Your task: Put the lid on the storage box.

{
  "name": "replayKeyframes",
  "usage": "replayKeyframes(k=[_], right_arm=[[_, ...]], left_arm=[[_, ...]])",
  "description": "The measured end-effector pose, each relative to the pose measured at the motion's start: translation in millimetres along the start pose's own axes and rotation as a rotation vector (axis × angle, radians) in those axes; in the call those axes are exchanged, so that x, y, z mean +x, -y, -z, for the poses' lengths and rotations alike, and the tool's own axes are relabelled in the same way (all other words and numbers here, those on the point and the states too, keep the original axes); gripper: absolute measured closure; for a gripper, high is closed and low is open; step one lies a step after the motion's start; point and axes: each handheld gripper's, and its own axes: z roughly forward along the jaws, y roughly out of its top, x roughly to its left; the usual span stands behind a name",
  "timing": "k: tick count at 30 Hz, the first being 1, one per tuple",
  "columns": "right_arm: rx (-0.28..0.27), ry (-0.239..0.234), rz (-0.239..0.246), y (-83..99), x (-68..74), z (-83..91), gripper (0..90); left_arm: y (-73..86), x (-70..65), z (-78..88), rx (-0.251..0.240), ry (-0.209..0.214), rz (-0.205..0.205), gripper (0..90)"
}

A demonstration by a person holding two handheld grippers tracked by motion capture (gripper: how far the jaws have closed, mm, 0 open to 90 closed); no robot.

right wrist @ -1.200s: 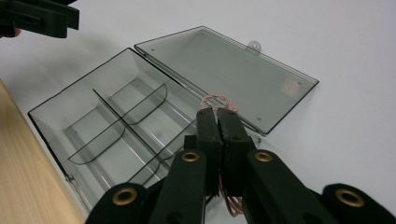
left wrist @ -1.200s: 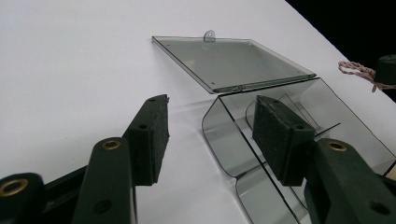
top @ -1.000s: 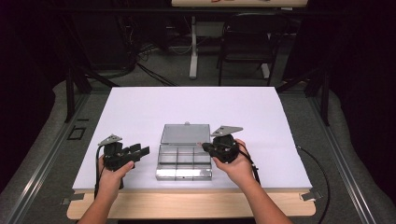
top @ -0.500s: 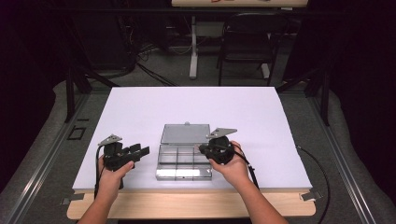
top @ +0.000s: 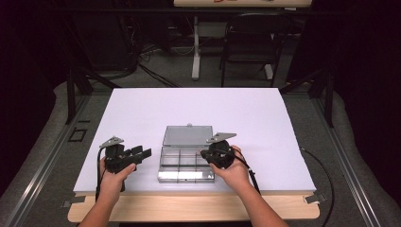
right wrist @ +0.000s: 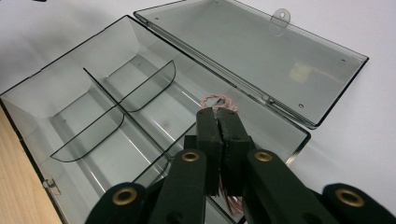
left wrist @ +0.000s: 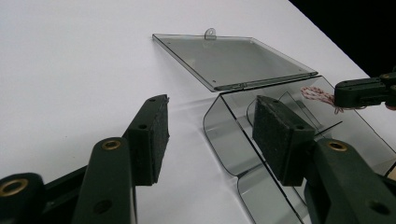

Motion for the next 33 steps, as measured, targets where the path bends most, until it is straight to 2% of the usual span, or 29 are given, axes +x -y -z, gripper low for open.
replayKeyframes(k=[14,33], right_arm=[[0.026,0.012,-0.012,5.8,-0.4,-7.4,88.8],[0.051,0.026,0.003,8.3,0.2,-13.0,88.8]], left_arm=[[0.2,-0.1,0.0,0.002,0.001,-0.002,46.1],[0.3,0.1,-0.4,0.003,-0.001,-0.006,46.0]])
